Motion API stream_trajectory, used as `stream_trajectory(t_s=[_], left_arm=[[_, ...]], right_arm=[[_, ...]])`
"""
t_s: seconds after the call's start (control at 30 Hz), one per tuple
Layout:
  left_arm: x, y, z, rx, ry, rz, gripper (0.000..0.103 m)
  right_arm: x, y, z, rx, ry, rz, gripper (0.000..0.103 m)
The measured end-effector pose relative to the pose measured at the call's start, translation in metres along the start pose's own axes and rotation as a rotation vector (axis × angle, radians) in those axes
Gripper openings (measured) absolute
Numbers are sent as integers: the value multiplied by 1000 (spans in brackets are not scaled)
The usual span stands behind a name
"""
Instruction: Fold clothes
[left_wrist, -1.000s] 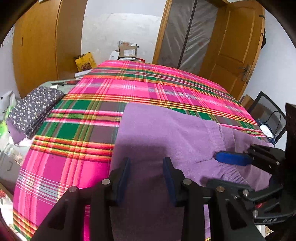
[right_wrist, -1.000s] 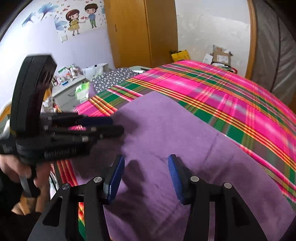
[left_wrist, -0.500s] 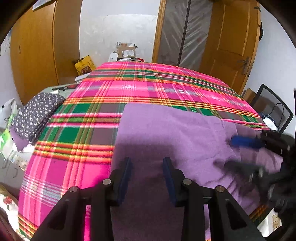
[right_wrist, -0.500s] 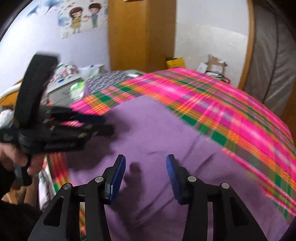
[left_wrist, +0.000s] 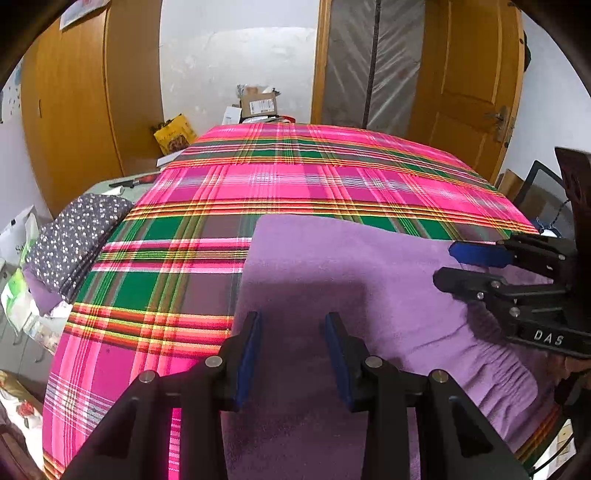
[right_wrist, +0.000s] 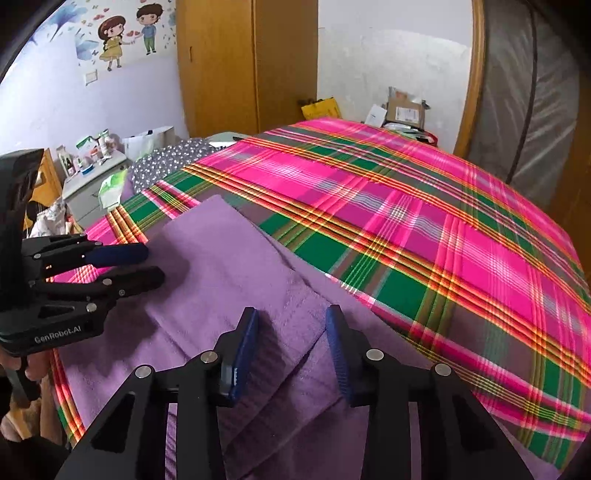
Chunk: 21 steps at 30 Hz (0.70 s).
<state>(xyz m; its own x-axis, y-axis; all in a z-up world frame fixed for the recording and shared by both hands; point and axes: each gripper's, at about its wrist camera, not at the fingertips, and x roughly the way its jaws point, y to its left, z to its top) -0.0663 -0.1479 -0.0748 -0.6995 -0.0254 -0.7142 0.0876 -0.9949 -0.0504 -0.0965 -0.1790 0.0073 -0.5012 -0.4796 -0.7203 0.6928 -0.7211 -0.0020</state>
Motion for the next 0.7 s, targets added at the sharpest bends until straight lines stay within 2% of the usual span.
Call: stream_trajectory(t_s=[0.37,0.47,0.57,0.7], left_arm=[[1,4,0,-12,-15,-25,37],[-7,5,-2,-31,-7,-10,37],[-21,5,-6,-51,-23,-19,37],[-34,6,-16,-48,-34,-35,37]], right_arm=[[5,3,0,-14,21,-19,40],[-7,2,-2,14,-8,-15,39],[-28,13,-9,8,-45,24,39],[-48,38,-28,-81,-54,76,35]])
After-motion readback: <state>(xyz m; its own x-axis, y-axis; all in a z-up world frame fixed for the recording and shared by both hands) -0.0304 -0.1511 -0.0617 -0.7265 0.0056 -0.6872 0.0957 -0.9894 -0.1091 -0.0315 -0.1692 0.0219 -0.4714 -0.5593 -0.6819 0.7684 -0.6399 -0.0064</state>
